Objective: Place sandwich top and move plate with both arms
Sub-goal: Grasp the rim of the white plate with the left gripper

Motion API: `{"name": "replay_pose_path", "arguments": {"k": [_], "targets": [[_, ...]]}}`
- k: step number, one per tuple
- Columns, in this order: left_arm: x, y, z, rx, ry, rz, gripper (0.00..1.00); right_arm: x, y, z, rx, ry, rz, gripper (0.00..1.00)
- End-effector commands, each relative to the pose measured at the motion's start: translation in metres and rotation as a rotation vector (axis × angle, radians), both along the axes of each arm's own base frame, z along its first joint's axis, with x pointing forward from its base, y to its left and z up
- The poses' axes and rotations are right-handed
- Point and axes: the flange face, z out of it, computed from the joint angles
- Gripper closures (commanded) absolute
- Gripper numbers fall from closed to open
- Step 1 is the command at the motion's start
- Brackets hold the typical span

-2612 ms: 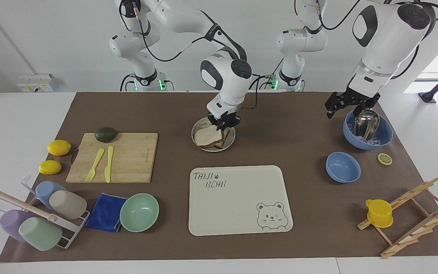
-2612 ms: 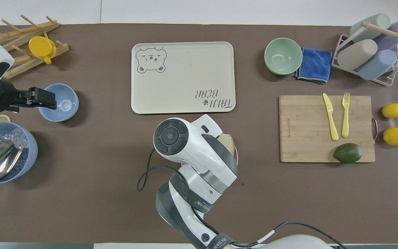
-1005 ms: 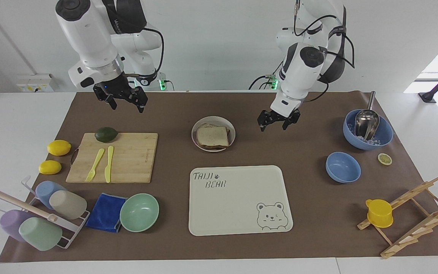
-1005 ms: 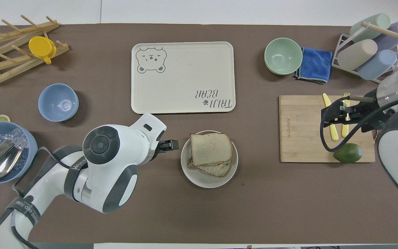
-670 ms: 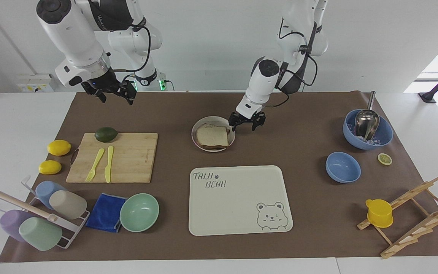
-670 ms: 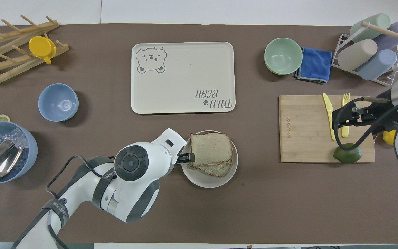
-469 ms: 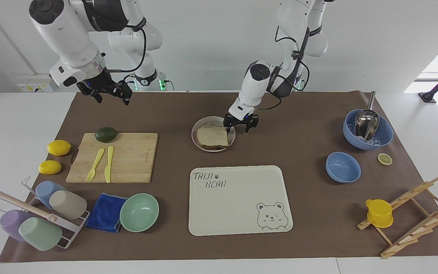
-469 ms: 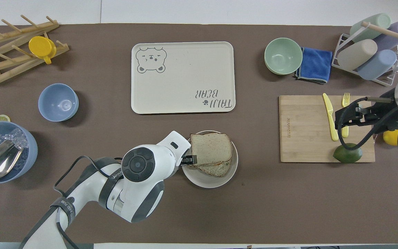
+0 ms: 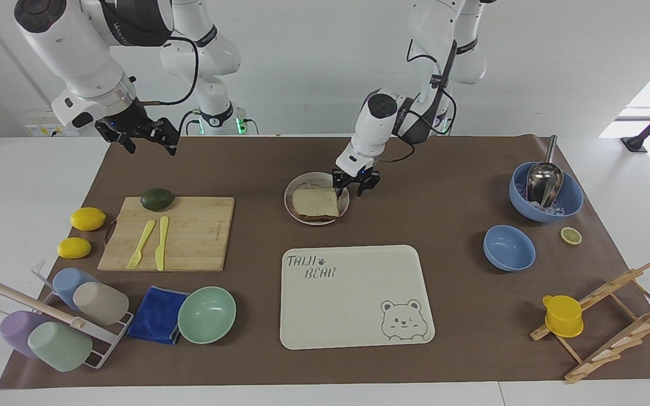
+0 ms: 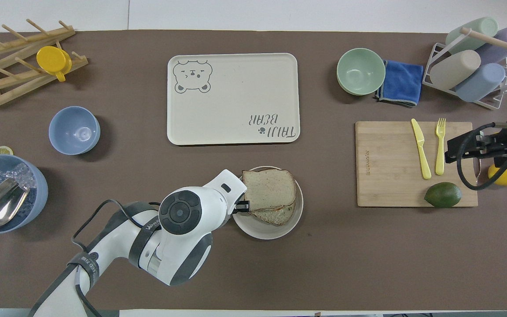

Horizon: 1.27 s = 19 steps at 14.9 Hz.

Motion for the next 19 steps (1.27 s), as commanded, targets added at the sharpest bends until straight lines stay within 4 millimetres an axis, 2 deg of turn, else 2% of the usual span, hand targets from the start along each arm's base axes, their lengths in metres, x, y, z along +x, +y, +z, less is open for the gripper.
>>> {"name": "replay_pose_path", "arguments": {"k": [1, 8, 11, 15, 17, 19], "targets": [[-0.007, -0.004, -0.001, -0.008, -0.007, -0.024, 0.42, -0.004, -0.001, 0.001, 0.003, 0.008, 0.011, 0.0], [-0.009, -0.007, -0.007, -0.003, -0.002, -0.048, 0.55, -0.004, -0.001, 0.001, 0.004, 0.005, 0.01, 0.0], [-0.009, -0.007, -0.011, 0.002, 0.004, -0.05, 0.64, -0.004, -0.001, 0.001, 0.004, 0.005, 0.01, 0.0], [-0.01, -0.007, -0.013, 0.004, 0.006, -0.052, 0.69, -0.004, -0.001, 0.001, 0.004, 0.006, 0.01, 0.0], [-0.01, -0.007, -0.014, 0.004, 0.006, -0.06, 0.75, -0.004, -0.001, 0.001, 0.004, 0.006, 0.01, 0.0], [-0.009, -0.007, -0.017, 0.008, 0.01, -0.064, 0.9, -0.004, -0.001, 0.001, 0.004, 0.006, 0.01, 0.0]]}}
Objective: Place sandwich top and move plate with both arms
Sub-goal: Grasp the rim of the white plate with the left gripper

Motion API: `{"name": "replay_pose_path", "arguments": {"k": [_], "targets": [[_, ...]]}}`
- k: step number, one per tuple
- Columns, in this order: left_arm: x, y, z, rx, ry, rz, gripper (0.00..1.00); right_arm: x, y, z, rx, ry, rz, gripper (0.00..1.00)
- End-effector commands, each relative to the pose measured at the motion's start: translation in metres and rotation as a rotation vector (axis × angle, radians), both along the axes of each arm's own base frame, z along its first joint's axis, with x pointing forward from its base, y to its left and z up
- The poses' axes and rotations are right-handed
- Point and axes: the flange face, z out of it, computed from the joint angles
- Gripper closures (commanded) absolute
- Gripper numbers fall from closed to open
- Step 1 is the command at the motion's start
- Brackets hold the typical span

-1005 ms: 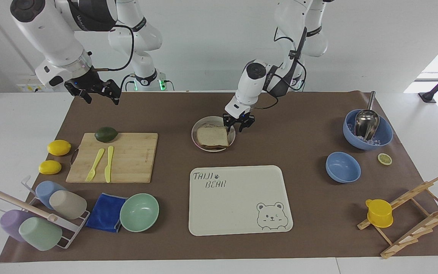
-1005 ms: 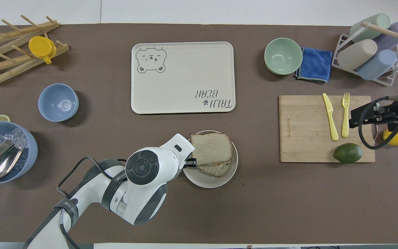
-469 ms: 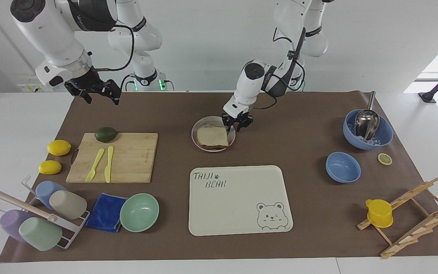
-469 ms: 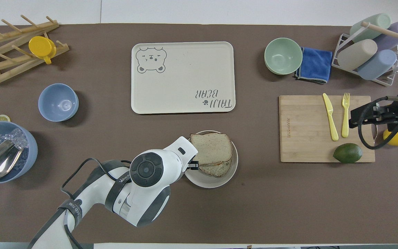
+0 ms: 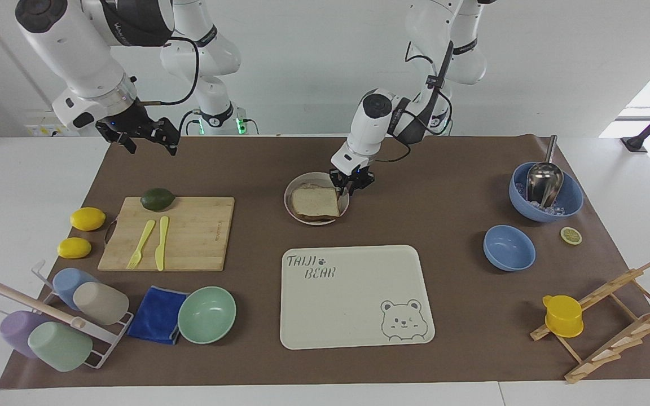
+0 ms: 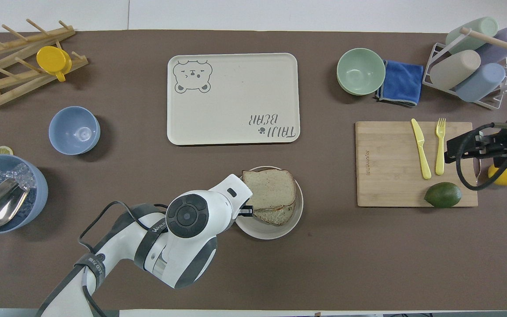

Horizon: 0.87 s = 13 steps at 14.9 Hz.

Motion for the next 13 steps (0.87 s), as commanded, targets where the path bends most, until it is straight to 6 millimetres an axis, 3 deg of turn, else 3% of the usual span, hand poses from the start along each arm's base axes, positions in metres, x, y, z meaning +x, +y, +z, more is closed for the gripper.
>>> {"name": "replay_pose_path", "arguments": {"k": [1, 11, 13], "targets": [[0.0, 0.001, -0.011, 0.001, 0.004, -0.015, 1.0, -0.003, -0.002, 0.001, 0.004, 0.004, 0.009, 0.0], [0.021, 0.016, -0.007, -0.004, 0.002, 0.022, 1.0, -0.004, -0.002, 0.001, 0.004, 0.006, 0.009, 0.0], [0.028, 0.016, 0.004, -0.031, -0.003, 0.047, 1.0, -0.003, -0.002, 0.001, 0.004, 0.004, 0.01, 0.0]]}}
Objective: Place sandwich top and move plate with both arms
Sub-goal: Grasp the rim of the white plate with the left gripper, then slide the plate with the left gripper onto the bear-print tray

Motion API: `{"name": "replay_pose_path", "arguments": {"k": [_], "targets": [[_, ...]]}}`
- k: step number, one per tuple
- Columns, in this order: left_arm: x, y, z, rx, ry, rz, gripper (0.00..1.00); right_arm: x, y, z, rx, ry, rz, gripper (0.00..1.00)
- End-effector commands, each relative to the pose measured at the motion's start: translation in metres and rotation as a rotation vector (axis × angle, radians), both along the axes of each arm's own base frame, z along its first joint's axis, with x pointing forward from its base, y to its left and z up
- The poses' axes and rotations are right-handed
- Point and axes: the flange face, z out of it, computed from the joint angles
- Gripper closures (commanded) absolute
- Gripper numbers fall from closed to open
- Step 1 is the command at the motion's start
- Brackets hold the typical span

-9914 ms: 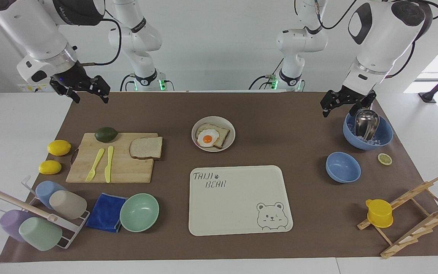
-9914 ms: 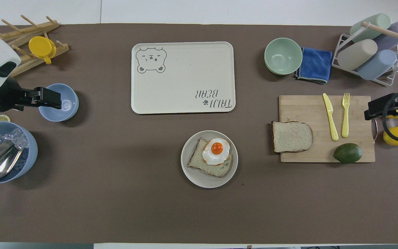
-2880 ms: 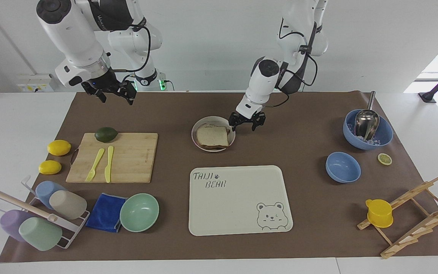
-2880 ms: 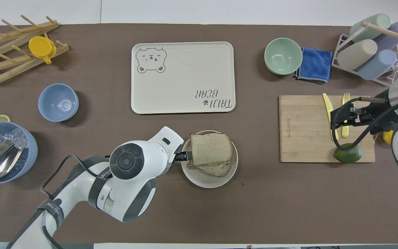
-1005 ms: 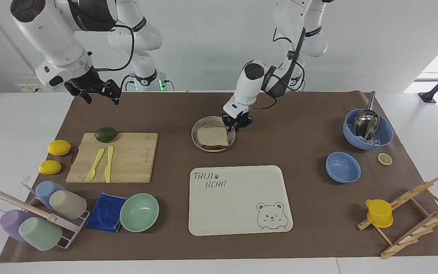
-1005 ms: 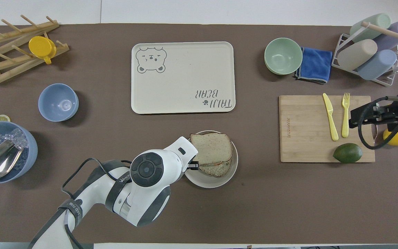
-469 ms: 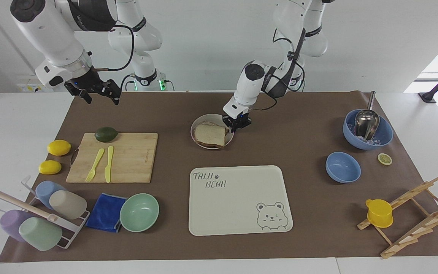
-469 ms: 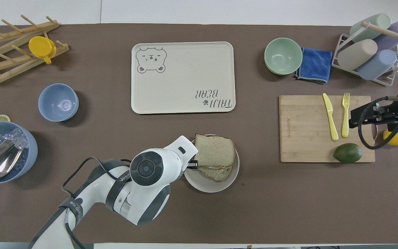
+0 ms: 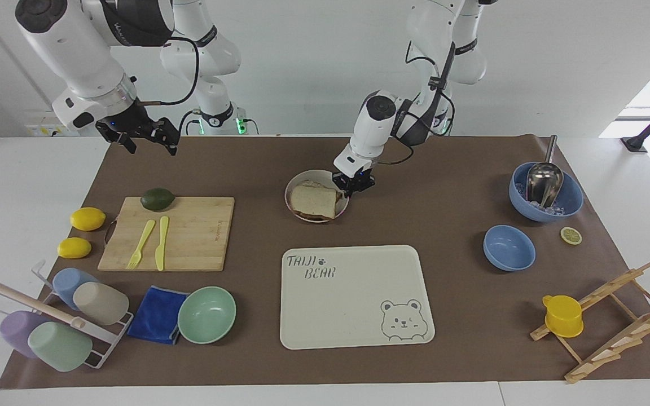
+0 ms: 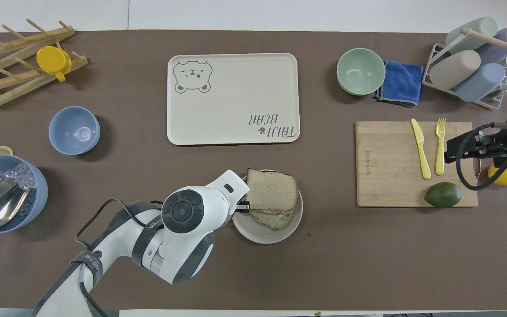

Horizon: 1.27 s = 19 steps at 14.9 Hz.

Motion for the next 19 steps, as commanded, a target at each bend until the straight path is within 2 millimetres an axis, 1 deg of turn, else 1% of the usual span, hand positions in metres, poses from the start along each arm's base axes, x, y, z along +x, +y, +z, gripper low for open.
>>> {"name": "replay_pose_path", "arguments": {"k": [1, 2, 5, 6, 7, 8, 9, 10, 11, 12, 15, 16, 18, 19], "targets": [[0.019, 0.002, 0.011, -0.03, 0.007, 0.027, 1.0, -0.004, -0.002, 0.001, 0.004, 0.006, 0.009, 0.0], [0.025, 0.001, 0.02, -0.033, 0.018, 0.03, 1.0, -0.004, -0.001, 0.001, 0.004, 0.006, 0.01, 0.0], [0.064, 0.013, 0.056, -0.041, 0.041, 0.063, 1.0, -0.004, -0.002, 0.001, 0.004, 0.006, 0.009, 0.0], [0.08, 0.02, 0.062, -0.045, 0.055, 0.067, 1.0, -0.004, -0.002, 0.001, 0.004, 0.006, 0.009, 0.0], [0.094, 0.022, 0.068, -0.065, 0.068, 0.083, 1.0, -0.004, -0.002, 0.001, 0.004, 0.006, 0.009, 0.0], [0.109, 0.026, 0.079, -0.088, 0.066, 0.108, 1.0, -0.004, -0.002, 0.001, 0.004, 0.006, 0.009, 0.0], [0.122, 0.032, 0.082, -0.095, 0.068, 0.128, 1.0, -0.003, -0.002, 0.001, 0.004, 0.004, 0.009, 0.0], [0.144, 0.047, 0.093, -0.114, 0.052, 0.165, 1.0, -0.004, -0.002, 0.001, 0.004, 0.006, 0.009, 0.0], [0.158, 0.057, 0.089, -0.131, 0.059, 0.199, 1.0, -0.004, -0.002, 0.001, 0.004, 0.006, 0.009, 0.0], [0.177, 0.063, 0.094, -0.159, 0.055, 0.229, 1.0, -0.004, -0.002, 0.001, 0.004, 0.006, 0.009, 0.0], [0.223, 0.07, 0.086, -0.18, 0.047, 0.265, 1.0, -0.004, -0.002, 0.001, 0.004, 0.006, 0.009, 0.0], [0.237, 0.077, 0.083, -0.184, 0.052, 0.282, 1.0, -0.004, -0.002, 0.001, 0.004, 0.006, 0.009, 0.0], [0.259, 0.09, 0.069, -0.195, 0.069, 0.315, 1.0, -0.004, -0.002, 0.001, 0.004, 0.006, 0.009, 0.0], [0.267, 0.095, 0.064, -0.198, 0.066, 0.326, 1.0, -0.004, -0.002, 0.001, 0.004, 0.006, 0.009, 0.0]]}}
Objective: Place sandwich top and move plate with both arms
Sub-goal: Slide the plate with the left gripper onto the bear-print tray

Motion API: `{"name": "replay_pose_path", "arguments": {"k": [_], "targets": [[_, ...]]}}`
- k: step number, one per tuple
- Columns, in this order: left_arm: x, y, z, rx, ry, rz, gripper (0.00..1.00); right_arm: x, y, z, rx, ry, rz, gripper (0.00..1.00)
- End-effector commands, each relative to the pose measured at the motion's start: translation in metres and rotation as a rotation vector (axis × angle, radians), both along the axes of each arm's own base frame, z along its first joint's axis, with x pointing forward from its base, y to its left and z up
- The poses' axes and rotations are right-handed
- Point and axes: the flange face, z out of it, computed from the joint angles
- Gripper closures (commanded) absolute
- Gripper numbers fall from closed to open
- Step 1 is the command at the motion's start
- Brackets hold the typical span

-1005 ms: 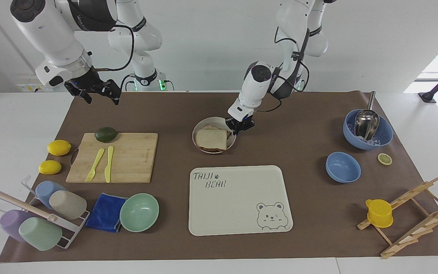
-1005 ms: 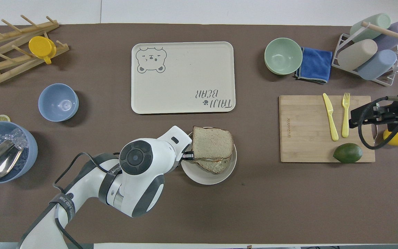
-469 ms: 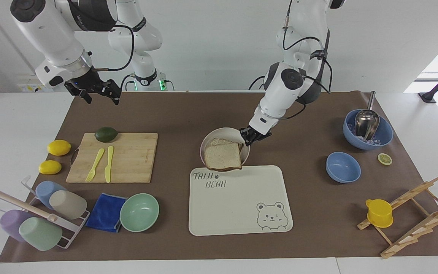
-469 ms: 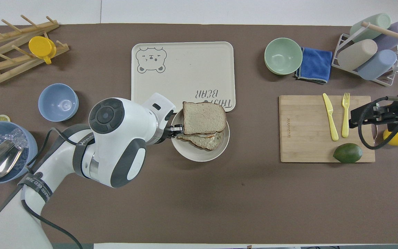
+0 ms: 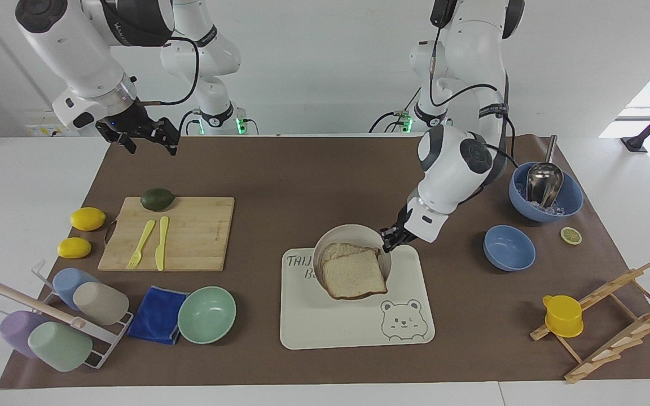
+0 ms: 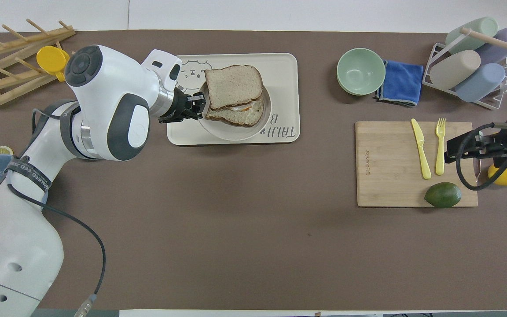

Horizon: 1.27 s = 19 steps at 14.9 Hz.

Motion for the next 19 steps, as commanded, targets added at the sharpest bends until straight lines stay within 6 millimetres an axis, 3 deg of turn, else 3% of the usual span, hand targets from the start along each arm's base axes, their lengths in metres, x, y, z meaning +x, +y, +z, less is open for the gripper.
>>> {"name": "replay_pose_path", "arguments": {"k": [1, 4, 6, 9, 10, 11, 12, 16, 19], "targets": [[0.032, 0.007, -0.016, -0.035, 0.015, 0.021, 1.0, -0.004, -0.002, 0.001, 0.004, 0.006, 0.009, 0.0], [0.043, 0.008, -0.027, -0.039, -0.043, 0.047, 1.0, -0.004, -0.002, 0.001, 0.004, 0.006, 0.009, 0.0], [0.038, 0.005, -0.039, -0.025, -0.046, 0.04, 1.0, -0.004, -0.002, 0.001, 0.004, 0.006, 0.009, 0.0], [0.035, 0.006, -0.041, -0.017, -0.055, -0.004, 1.0, -0.004, -0.002, 0.001, 0.004, 0.006, 0.009, 0.0], [0.036, 0.009, -0.042, -0.012, -0.06, -0.016, 0.75, -0.004, -0.001, 0.001, 0.004, 0.006, 0.012, 0.0], [0.036, 0.009, -0.042, -0.01, -0.064, -0.031, 0.09, -0.004, -0.002, 0.001, 0.004, 0.006, 0.009, 0.0], [0.036, 0.012, -0.043, -0.008, -0.061, -0.031, 0.0, -0.004, -0.002, 0.001, 0.004, 0.006, 0.009, 0.0], [0.041, 0.024, -0.032, 0.038, -0.095, -0.059, 0.0, -0.004, -0.002, 0.001, 0.004, 0.006, 0.009, 0.0], [0.045, 0.056, 0.008, 0.049, -0.126, -0.025, 0.0, -0.004, -0.002, 0.001, 0.004, 0.006, 0.009, 0.0]]}}
